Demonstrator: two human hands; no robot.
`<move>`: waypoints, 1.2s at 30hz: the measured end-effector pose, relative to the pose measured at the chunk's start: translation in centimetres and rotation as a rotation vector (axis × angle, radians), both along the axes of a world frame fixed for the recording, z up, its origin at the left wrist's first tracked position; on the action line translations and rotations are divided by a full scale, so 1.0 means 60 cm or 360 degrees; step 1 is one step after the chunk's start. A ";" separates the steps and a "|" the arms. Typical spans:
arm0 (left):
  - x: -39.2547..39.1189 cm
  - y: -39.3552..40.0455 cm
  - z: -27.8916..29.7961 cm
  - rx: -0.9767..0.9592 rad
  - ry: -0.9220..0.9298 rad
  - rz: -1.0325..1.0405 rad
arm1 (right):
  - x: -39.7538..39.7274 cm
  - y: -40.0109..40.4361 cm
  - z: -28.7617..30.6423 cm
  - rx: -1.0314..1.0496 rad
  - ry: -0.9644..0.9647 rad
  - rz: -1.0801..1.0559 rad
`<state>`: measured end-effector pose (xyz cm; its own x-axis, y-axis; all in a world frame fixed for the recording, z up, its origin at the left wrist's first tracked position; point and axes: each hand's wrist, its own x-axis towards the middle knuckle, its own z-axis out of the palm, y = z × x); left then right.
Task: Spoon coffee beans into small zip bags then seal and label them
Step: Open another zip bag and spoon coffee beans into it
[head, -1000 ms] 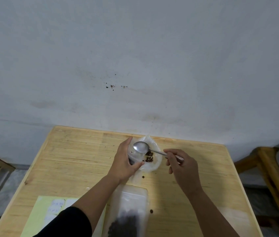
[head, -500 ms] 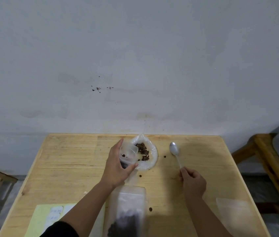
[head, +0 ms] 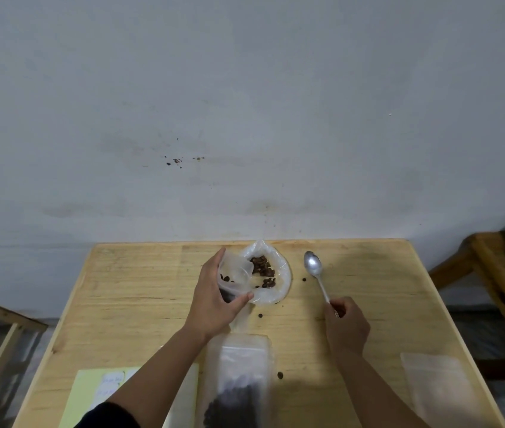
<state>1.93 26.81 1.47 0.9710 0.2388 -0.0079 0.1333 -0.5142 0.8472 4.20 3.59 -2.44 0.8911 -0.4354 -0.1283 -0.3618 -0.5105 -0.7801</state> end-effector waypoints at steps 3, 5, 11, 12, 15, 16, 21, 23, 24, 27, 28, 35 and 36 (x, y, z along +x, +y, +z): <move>-0.007 0.002 0.008 -0.0023 -0.0023 0.0040 | 0.002 -0.004 -0.003 -0.0075 0.0051 -0.0011; -0.013 0.003 0.015 -0.0034 -0.0042 0.0060 | 0.004 -0.005 -0.003 -0.0090 0.0079 -0.0049; -0.029 0.004 0.043 -0.0057 -0.0144 0.0047 | 0.007 0.064 0.108 0.0198 -0.0167 0.0336; -0.030 0.002 0.049 -0.0044 -0.0175 0.0032 | 0.006 0.081 0.139 0.0338 -0.0209 0.0502; -0.035 -0.005 0.065 -0.0002 -0.0283 -0.0029 | 0.000 0.122 0.214 0.0830 -0.0143 0.0935; -0.036 -0.007 0.071 0.0004 -0.0315 -0.0046 | -0.002 0.130 0.230 0.0868 -0.0095 0.1002; -0.048 -0.011 0.101 -0.0067 -0.0333 -0.0095 | 0.003 0.143 0.270 0.0544 -0.0080 0.1084; -0.051 -0.004 0.104 -0.0167 -0.0312 -0.0055 | 0.005 0.142 0.283 0.0381 -0.0104 0.1153; -0.053 0.000 0.106 -0.0220 -0.0326 -0.0025 | 0.006 0.141 0.289 0.0310 -0.0116 0.1201; -0.059 0.007 0.117 -0.0277 -0.0429 0.0087 | 0.005 0.137 0.304 0.0243 -0.0116 0.1261; -0.061 0.007 0.121 -0.0298 -0.0458 0.0124 | 0.003 0.135 0.307 0.0331 -0.0122 0.1240; -0.065 0.004 0.129 -0.0709 -0.0504 0.0384 | -0.044 0.107 0.285 0.0976 -0.0289 0.1109; -0.066 0.001 0.131 -0.0749 -0.0501 0.0361 | -0.045 0.106 0.281 0.0936 -0.0348 0.1100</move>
